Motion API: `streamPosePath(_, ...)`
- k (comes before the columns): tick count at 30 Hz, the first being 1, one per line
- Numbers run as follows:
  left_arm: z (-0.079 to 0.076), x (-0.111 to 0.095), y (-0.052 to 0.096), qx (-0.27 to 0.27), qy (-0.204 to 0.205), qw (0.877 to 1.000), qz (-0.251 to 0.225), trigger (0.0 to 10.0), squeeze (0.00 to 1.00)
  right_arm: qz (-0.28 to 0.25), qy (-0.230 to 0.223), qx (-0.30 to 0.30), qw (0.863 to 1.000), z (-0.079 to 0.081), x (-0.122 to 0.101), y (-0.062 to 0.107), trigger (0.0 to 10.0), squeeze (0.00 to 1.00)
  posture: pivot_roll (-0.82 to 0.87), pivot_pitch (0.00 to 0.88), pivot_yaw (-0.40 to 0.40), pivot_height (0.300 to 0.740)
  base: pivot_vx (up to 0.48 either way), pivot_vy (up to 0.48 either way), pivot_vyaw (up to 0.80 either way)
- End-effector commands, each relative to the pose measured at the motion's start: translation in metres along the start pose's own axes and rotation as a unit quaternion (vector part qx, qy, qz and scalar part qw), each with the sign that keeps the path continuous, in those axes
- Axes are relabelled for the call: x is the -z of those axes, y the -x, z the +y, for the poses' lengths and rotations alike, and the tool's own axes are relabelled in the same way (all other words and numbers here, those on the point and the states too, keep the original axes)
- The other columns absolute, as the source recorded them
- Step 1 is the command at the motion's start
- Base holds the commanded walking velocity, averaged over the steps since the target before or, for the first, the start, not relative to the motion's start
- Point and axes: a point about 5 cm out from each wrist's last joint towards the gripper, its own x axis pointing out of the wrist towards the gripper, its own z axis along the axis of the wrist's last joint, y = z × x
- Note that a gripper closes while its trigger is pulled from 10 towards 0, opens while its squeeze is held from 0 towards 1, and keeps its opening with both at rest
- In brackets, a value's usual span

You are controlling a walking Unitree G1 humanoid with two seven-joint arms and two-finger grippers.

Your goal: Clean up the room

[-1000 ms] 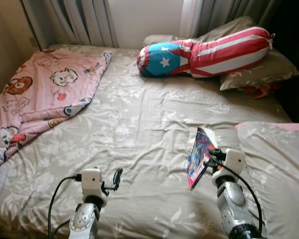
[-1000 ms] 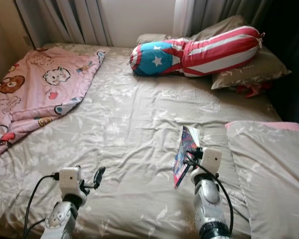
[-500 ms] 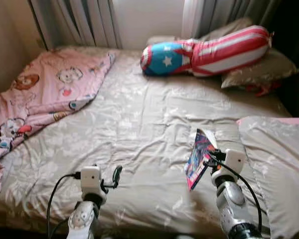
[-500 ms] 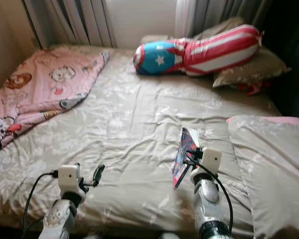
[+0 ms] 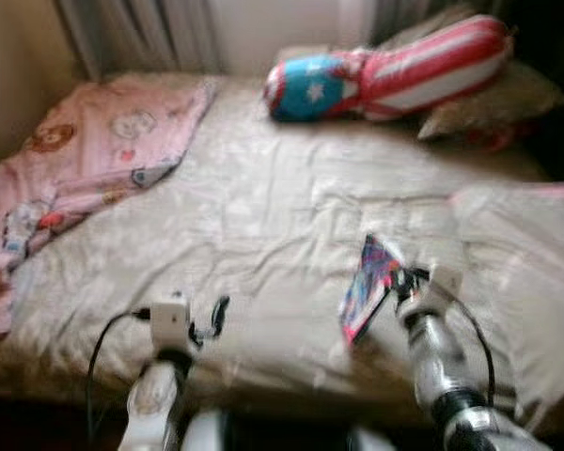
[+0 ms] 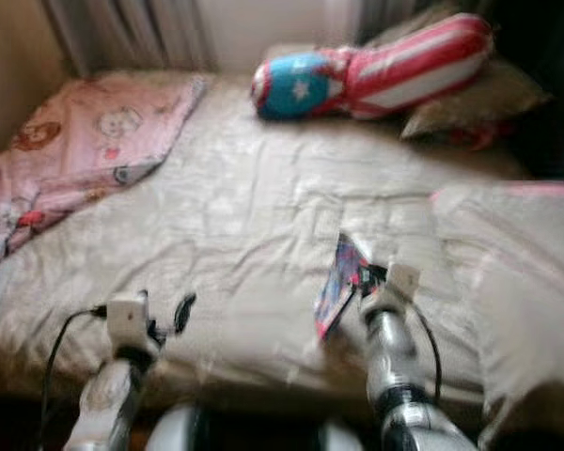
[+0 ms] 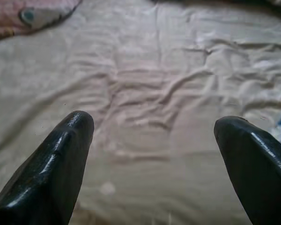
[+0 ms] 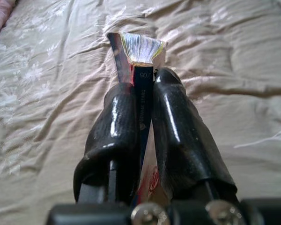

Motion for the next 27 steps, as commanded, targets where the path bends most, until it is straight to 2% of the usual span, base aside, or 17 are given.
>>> streamPosePath(1, 0.004, -0.005, 0.0, 0.001, -0.011, 1.0, -0.005, 10.0, 0.0, -0.02, -0.03, -0.013, 0.999, 0.008, -0.017, -0.009, 10.0, 0.0, -0.07, 0.152, -0.004, 0.655, 0.0, 0.0, 0.0)
streamPosePath(3, 0.005, -0.006, 0.001, 0.004, -0.016, 1.0, -0.006, 10.0, 0.0, -0.021, -0.053, -0.018, 0.998, 0.01, -0.021, -0.011, 10.0, 0.0, -0.05, 0.159, 0.004, 0.655, 0.0, 0.0, 0.0)
streamPosePath(6, 0.007, -0.009, 0.004, 0.009, -0.03, 0.999, -0.011, 10.0, 0.0, -0.036, -0.147, -0.039, 0.988, 0.019, -0.034, -0.019, 10.0, 0.0, -0.02, 0.176, 0.015, 0.655, 0.0, 0.0, 0.0)
streamPosePath(8, 0.008, -0.01, 0.006, 0.011, -0.034, 0.999, -0.012, 10.0, 0.0, -0.043, -0.162, -0.045, 0.985, 0.021, -0.039, -0.02, 10.0, 0.0, -0.01, 0.179, 0.017, 0.655, 0.0, 0.0, 0.0)
streamPosePath(10, 0.011, -0.012, 0.01, 0.011, -0.04, 0.999, -0.012, 10.0, 0.0, -0.066, -0.209, -0.059, 0.974, 0.024, -0.051, -0.024, 10.0, 0.0, 0.0, 0.191, 0.026, 0.655, 0.0, 0.0, 0.0)
streamPosePath(11, 0.011, -0.012, 0.01, 0.011, -0.04, 0.999, -0.012, 10.0, 0.0, -0.066, -0.209, -0.059, 0.974, 0.024, -0.051, -0.024, 10.0, 0.0, 0.0, 0.191, 0.026, 0.655, 0.0, 0.0, 0.0)
streamPosePath(13, 0.016, -0.013, 0.019, 0.008, -0.047, 0.999, -0.008, 10.0, 0.0, -0.086, -0.266, -0.049, 0.959, 0.02, -0.063, -0.026, 10.0, 0.0, 0.03, 0.222, 0.045, 0.655, 0.0, 0.0, 0.0)
streamPosePath(14, 0.016, -0.013, 0.019, 0.008, -0.047, 0.999, -0.008, 10.0, 0.0, -0.086, -0.266, -0.049, 0.959, 0.02, -0.063, -0.026, 10.0, 0.0, 0.03, 0.222, 0.045, 0.655, 0.0, 0.0, 0.0)
streamPosePath(15, 0.02, -0.015, 0.03, 0.009, -0.053, 0.999, -0.004, 10.0, 0.0, -0.075, -0.282, -0.007, 0.957, 0.007, -0.058, -0.024, 10.0, 0.0, 0.05, 0.257, 0.061, 0.655, 0.0, 0.0, 0.0)
streamPosePath(16, 0.02, -0.015, 0.03, 0.009, -0.053, 0.999, -0.004, 10.0, 0.0, -0.075, -0.282, -0.007, 0.957, 0.007, -0.058, -0.024, 10.0, 0.0, 0.05, 0.257, 0.061, 0.655, 0.0, 0.0, 0.0)
streamPosePath(18, 0.02, -0.018, 0.041, 0.016, -0.057, 0.998, 0.0, 10.0, 0.0, -0.035, -0.26, 0.068, 0.963, -0.016, -0.037, -0.016, 10.0, 0.0, 0.07, 0.29, 0.07, 0.655, 0.0, 0.0, 0.0)
streamPosePath(19, 0.02, -0.018, 0.041, 0.016, -0.057, 0.998, 0.0, 10.0, 0.0, -0.035, -0.26, 0.068, 0.963, -0.016, -0.037, -0.016, 10.0, 0.0, 0.07, 0.29, 0.07, 0.655, 0.0, 0.0, 0.0)
streamPosePath(20, 0.02, -0.021, 0.048, 0.019, -0.061, 0.998, 0.004, 10.0, 0.0, 0.002, -0.255, 0.138, 0.957, -0.036, -0.017, -0.005, 10.0, 0.0, 0.08, 0.318, 0.079, 0.655, 0.0, 0.0, 0.0)
streamPosePath(22, 0.021, -0.023, 0.058, 0.02, -0.063, 0.998, 0.009, 10.0, 0.0, 0.039, -0.229, 0.19, 0.954, -0.052, 0.003, 0.007, 10.0, 0.0, 0.09, 0.349, 0.092, 0.655, 0.0, 0.0, 0.0)
streamPosePath(27, 0.02, -0.025, 0.07, 0.033, -0.068, 0.997, 0.024, 10.0, 0.0, 0.061, -0.227, 0.223, 0.946, -0.066, 0.026, 0.023, 10.0, 0.0, 0.09, 0.392, 0.114, 0.655, 0.0, 0.0, 0.0)
